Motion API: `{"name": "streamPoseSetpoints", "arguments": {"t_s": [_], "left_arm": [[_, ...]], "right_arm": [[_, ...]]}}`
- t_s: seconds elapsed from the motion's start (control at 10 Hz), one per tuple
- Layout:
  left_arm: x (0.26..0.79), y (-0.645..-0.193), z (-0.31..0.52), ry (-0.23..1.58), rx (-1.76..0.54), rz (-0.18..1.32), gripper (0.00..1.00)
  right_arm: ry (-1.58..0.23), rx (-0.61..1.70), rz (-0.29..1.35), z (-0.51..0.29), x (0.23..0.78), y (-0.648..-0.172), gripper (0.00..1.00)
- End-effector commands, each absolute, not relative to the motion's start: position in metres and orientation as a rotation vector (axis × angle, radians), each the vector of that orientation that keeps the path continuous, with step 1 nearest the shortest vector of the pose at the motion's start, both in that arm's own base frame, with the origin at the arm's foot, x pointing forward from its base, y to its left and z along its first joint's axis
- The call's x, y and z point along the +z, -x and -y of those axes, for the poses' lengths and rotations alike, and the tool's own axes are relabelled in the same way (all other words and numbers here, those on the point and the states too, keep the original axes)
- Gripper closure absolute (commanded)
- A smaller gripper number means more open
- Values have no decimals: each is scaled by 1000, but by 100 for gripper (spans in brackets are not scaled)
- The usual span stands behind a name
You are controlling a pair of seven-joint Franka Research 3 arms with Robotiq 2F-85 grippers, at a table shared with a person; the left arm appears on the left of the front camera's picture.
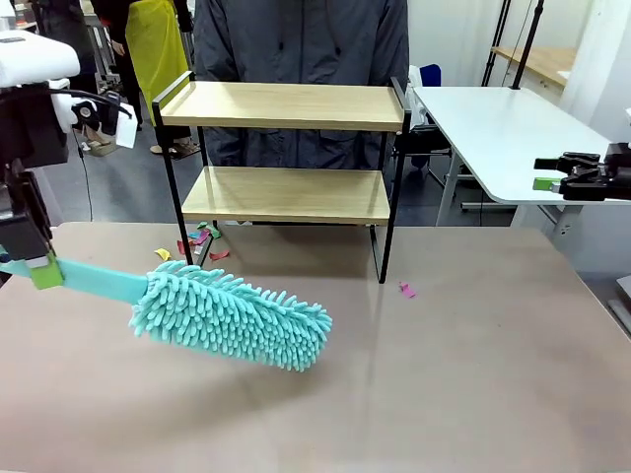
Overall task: Clean the shelf.
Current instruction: Hand the Duster back to the human.
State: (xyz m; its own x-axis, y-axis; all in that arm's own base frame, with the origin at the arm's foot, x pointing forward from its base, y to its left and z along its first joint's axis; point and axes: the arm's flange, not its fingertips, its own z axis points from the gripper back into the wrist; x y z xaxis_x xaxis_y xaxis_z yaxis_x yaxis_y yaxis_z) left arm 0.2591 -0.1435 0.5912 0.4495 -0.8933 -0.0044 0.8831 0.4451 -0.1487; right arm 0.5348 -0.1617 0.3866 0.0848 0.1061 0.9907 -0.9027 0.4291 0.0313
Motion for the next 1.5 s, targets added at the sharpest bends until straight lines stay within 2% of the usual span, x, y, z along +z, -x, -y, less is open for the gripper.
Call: {"name": "streamPoseSetpoints", "arguments": {"t_s": [0.0, 0.7, 0.8, 1.0, 1.4], "left_arm": [[598, -256, 141, 150, -1093, -91, 87], [594, -258, 142, 132, -1099, -92, 87], [602, -254, 142, 162, -1159, 40, 87], [578, -277, 160, 291, -1255, 187, 87], [530, -295, 174, 432, -1364, 469, 87]], "right_arm": [[-808, 907, 1242, 160, 390, -536, 0], [-825, 896, 1255, 162, 387, -535, 0], [-927, 959, 1253, 149, 418, -519, 0], [-1033, 1032, 1203, 90, 468, -499, 0], [-1296, 1045, 987, -10, 493, -461, 0]]}}
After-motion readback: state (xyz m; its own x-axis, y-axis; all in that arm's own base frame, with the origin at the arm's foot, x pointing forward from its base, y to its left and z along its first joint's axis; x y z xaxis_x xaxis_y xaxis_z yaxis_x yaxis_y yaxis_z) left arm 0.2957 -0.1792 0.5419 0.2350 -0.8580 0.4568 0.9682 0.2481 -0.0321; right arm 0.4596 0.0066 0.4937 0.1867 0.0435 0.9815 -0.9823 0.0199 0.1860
